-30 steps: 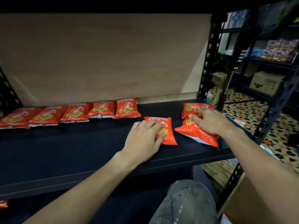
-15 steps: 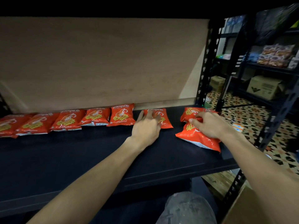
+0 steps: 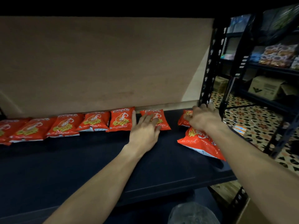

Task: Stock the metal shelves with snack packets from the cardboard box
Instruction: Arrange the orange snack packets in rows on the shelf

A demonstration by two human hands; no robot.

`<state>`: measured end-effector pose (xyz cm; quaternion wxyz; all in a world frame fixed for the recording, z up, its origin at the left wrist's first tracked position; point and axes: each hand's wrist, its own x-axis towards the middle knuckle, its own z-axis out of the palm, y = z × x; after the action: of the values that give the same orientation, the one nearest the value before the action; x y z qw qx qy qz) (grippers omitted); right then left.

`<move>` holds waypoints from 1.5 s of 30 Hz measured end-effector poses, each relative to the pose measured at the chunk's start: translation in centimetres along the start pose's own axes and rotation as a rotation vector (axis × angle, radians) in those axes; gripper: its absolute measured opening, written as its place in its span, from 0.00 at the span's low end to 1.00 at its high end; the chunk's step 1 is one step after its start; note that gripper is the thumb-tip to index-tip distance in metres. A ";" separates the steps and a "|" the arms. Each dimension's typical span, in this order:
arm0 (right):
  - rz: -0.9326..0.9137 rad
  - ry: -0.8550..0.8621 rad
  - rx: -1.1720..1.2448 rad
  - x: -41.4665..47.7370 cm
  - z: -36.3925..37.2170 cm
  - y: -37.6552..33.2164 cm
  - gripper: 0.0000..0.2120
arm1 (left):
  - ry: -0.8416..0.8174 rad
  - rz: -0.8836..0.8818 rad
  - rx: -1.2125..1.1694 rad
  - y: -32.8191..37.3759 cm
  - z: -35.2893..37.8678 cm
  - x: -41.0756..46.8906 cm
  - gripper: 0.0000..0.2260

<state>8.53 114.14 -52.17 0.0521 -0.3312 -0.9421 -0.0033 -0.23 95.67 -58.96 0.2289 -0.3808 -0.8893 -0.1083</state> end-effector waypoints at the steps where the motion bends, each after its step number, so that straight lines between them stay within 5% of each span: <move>1: 0.015 -0.030 0.010 0.3 0.2 -0.1 0.29 | 0.002 -0.008 -0.011 -0.1 0.0 0.1 0.19; 8: -0.073 -0.145 0.055 2.3 0.5 -0.5 0.27 | -0.039 -0.100 -0.109 -0.7 0.2 1.1 0.21; 18: -0.227 0.060 0.432 2.2 0.3 -0.4 0.06 | -0.114 -0.203 -0.166 -0.9 -0.1 1.7 0.21; 24: -0.188 -0.054 0.220 3.0 1.0 -1.5 0.18 | -0.147 -0.218 -0.159 -0.8 0.0 1.8 0.22; 45: -0.307 -0.081 0.402 5.2 2.6 -3.8 0.20 | -0.149 -0.272 -0.220 -0.7 0.5 2.2 0.23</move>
<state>1.85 114.54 -54.15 0.0778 -0.1669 -0.9644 0.1897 -2.27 96.75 -58.30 0.1026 -0.2865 -0.9300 -0.2062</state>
